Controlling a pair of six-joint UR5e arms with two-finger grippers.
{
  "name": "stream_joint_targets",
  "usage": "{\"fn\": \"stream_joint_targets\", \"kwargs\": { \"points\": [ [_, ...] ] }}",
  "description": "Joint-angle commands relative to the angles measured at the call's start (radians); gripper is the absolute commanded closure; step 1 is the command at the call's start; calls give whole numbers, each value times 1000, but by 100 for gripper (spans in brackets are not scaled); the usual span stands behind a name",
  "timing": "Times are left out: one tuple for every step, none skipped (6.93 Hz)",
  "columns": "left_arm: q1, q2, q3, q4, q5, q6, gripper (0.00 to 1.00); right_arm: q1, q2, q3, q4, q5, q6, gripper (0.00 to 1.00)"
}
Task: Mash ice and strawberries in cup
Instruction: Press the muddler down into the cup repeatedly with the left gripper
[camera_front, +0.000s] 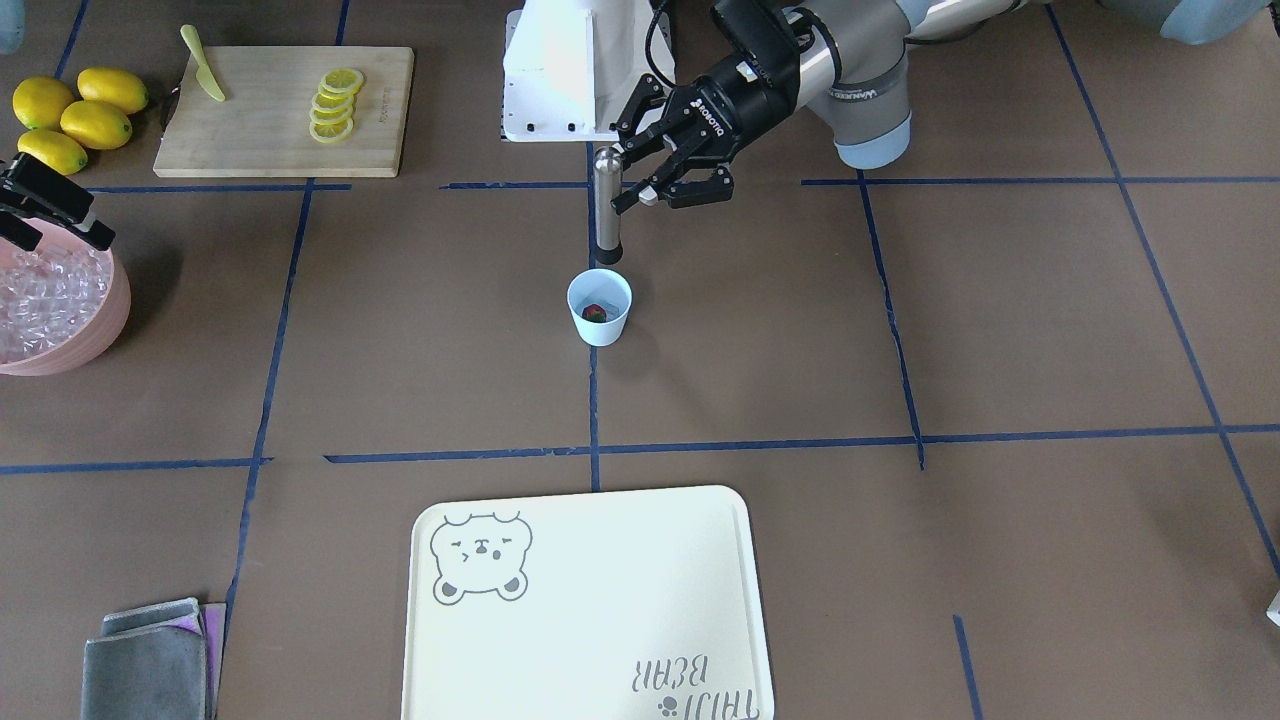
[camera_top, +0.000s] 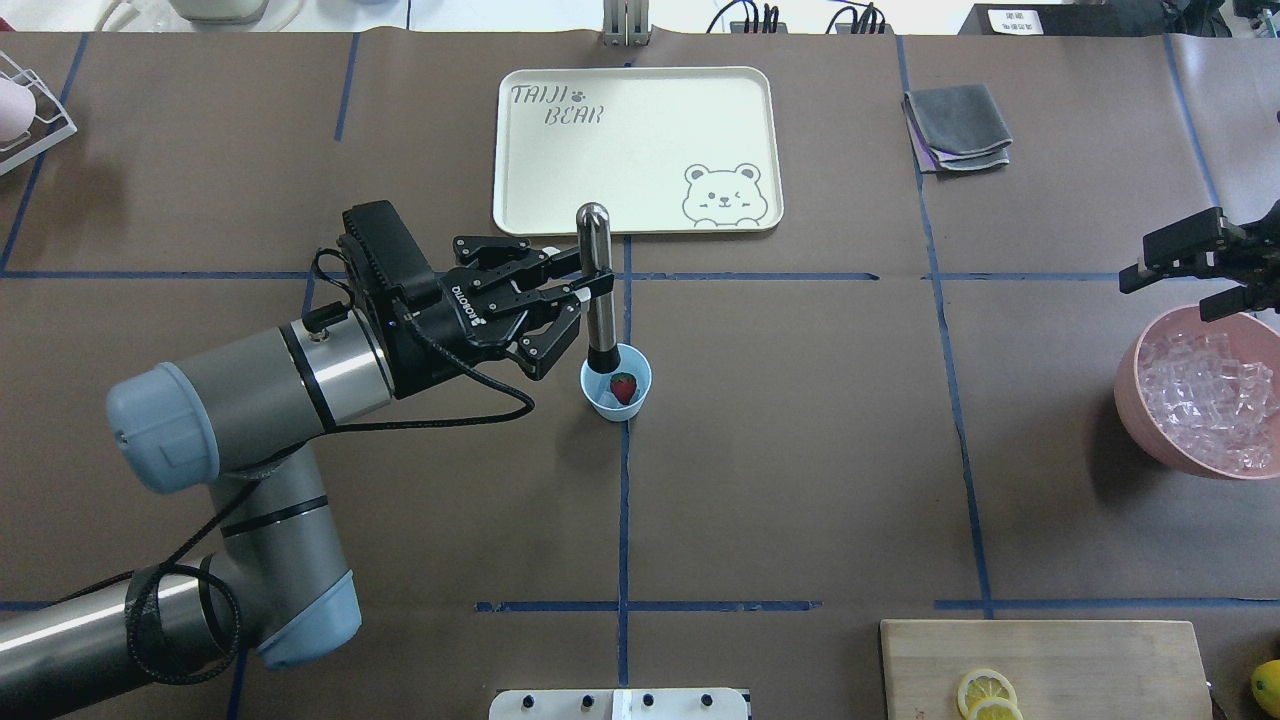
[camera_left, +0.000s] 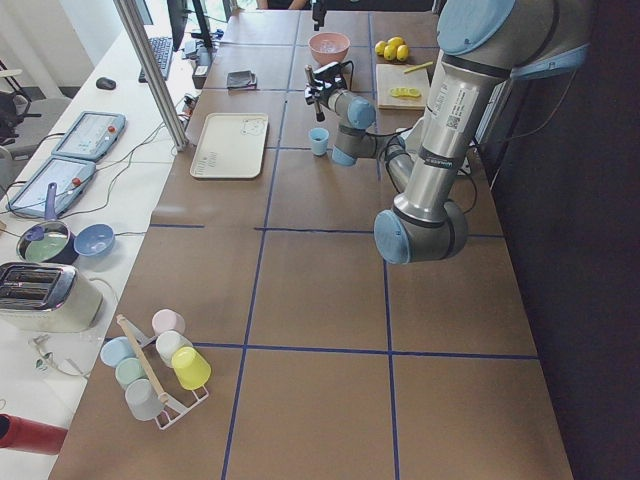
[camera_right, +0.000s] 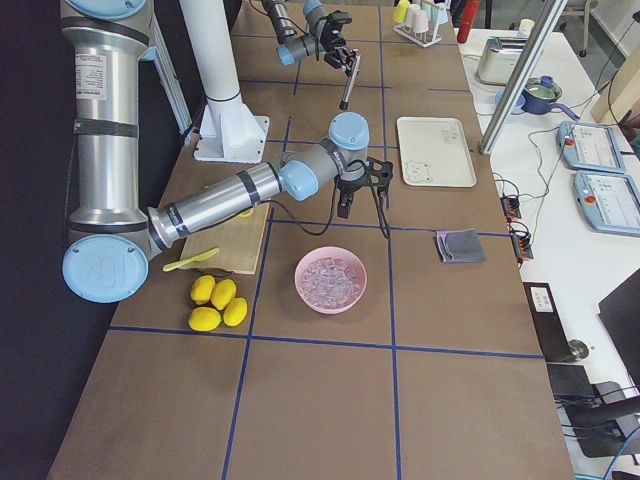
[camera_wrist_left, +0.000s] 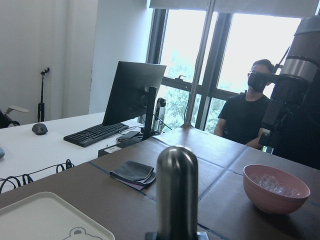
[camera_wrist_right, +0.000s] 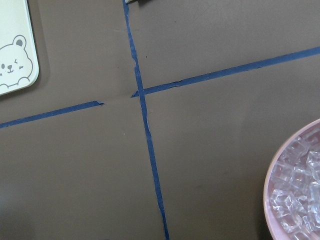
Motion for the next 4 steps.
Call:
{"fn": "stream_joint_targets", "kwargs": {
  "points": [
    [32,-2,32,-56,50,28,93,-1,1,2,0,0,2,1],
    [35,-3,56,-59,76,30,93,-1,0,-1,0,-2,1,1],
    [55,-14,84,-85,117,65,93,-1,1,-4,-1,-3,1,1],
    [72,-38,104,-88,161,112,93,-1,1,-7,0,-5,1,1]
  ]
}}
